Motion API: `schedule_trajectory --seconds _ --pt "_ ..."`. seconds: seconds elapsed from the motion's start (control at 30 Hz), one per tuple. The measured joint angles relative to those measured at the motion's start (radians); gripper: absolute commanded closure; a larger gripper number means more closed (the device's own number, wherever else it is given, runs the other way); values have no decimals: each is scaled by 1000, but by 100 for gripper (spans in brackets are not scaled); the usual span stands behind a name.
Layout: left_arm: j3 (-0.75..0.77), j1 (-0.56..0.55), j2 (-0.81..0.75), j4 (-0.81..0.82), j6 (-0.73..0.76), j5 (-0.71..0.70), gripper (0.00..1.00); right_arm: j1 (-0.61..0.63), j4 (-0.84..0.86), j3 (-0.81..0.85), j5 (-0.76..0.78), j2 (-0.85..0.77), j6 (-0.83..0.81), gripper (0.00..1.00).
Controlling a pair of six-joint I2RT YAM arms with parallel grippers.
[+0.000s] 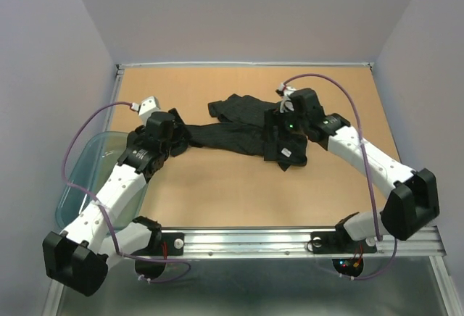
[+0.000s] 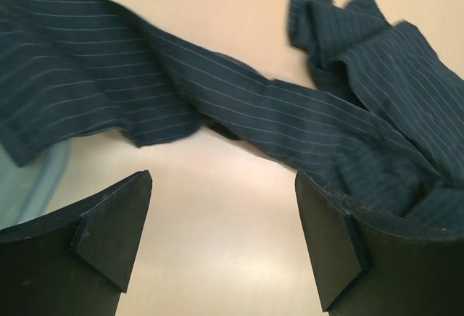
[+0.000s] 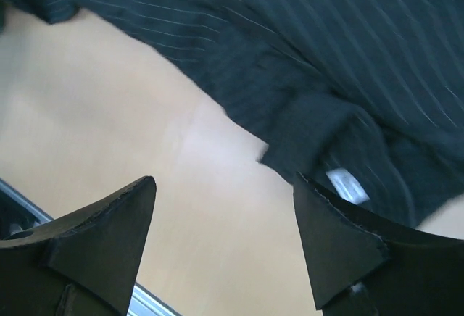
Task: Fold and stack the long sleeve shirts
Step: Move the shirt to the center of the board
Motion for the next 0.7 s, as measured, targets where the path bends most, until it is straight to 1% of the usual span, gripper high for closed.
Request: schedule_trajectory --seconds 0.07,0.17,0.23,0.4,0.5,0.6,0.7 --pt "-16 53 -29 -7 6 -3 8 54 7 51 9 56 -34 16" --pt "-37 138 -60 -11 20 -3 8 156 21 153 17 180 -110 15" --pt "-53 182 -64 -10 28 -1 8 190 21 212 -2 259 -162 15" --pt "-89 212 -64 -24 39 24 8 227 29 390 -54 456 -292 14" --pt "-101 214 -69 -37 43 38 8 240 41 528 -88 581 -359 13" --pt "-113 219 -85 -50 47 39 8 266 59 648 -102 696 -401 11" --pt "-132 219 -113 -59 46 41 8 301 76 728 -112 784 -435 10"
